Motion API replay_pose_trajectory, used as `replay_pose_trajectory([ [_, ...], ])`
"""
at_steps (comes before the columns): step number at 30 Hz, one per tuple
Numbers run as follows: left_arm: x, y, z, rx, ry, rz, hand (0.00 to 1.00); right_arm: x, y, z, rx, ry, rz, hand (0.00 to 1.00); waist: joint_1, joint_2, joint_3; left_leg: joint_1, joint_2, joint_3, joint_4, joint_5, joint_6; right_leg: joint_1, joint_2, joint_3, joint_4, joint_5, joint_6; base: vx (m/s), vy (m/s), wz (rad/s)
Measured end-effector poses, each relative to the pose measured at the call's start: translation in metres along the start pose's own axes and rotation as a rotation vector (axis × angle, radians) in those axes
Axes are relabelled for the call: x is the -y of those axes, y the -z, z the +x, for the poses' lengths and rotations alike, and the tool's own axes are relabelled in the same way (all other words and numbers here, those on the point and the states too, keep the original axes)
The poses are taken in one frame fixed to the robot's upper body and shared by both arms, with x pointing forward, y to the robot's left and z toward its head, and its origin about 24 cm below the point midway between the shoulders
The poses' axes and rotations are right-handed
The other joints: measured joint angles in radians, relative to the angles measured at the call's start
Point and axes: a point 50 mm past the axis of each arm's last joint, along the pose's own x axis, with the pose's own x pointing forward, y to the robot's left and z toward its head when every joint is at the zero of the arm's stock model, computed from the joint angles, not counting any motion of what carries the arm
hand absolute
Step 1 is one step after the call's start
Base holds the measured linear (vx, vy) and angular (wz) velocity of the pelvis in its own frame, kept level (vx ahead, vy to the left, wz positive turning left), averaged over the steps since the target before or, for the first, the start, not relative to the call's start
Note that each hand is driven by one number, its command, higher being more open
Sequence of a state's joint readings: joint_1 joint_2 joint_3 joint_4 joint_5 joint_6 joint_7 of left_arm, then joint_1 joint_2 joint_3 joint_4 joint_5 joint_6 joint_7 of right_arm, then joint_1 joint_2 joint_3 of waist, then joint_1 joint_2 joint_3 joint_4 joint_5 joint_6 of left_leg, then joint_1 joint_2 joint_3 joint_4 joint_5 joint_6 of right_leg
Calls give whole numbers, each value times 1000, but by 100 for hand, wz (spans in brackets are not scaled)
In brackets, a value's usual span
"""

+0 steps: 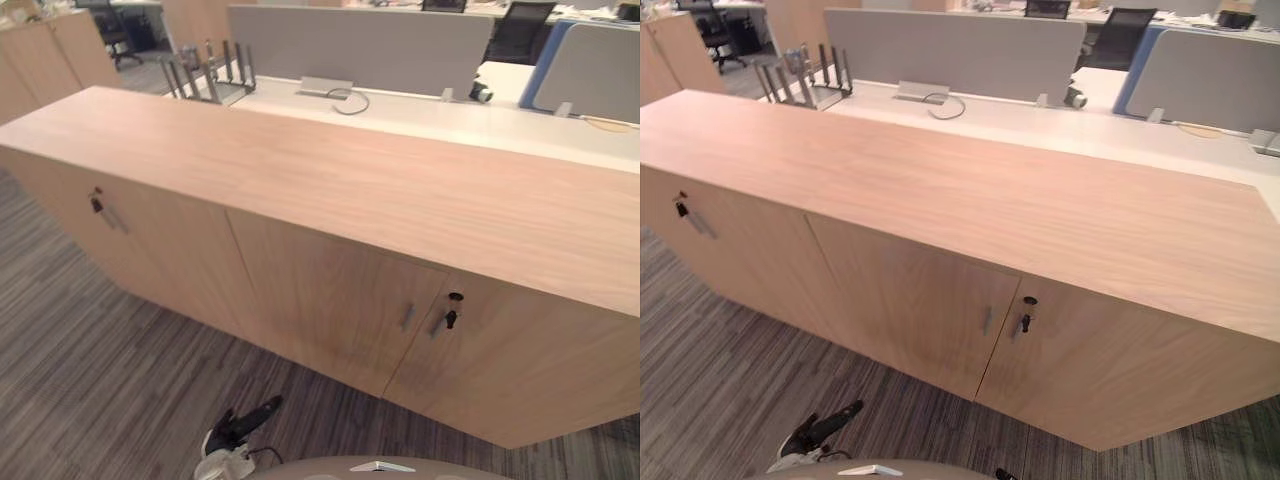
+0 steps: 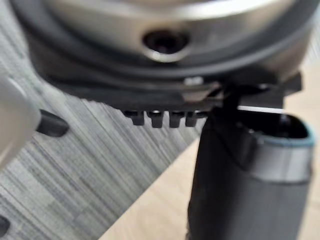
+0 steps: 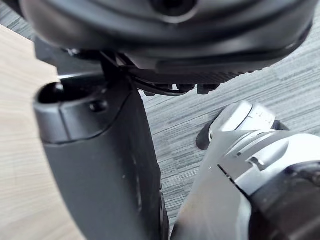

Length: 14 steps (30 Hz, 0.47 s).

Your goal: Walk over to the cabinet, pick up the folder, carry it to the office cabinet, place the folder inside the office cabinet, then close the office cabinet door

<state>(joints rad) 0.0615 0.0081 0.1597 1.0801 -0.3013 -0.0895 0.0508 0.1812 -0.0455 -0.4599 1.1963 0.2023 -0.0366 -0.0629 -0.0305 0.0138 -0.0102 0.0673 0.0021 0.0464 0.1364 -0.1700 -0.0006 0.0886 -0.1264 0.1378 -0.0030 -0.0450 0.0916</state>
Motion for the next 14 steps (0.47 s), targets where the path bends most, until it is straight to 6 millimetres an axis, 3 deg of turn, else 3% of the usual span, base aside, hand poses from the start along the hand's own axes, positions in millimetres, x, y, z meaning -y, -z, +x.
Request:
replay_pose_trajectory([
  [4,28,0,2,-8,113,219,100,0,-1,0,3,-12,-51,100,-2,2,-2,31,24,6,-22,-1,-1,-1,24,3,1,0,0,47,-61,-30],
  [7,30,9,1,-45,138,389,100,-3,-3,0,11,-26,-148,100,-2,-8,6,42,32,9,-31,-1,-2,1,32,2,0,0,1,-29,-54,-11],
  [14,19,6,2,-35,119,511,100,-5,-2,0,11,-35,-166,100,0,-21,14,51,40,13,-49,9,-22,-11,32,-2,0,4,7,-113,-35,-5],
])
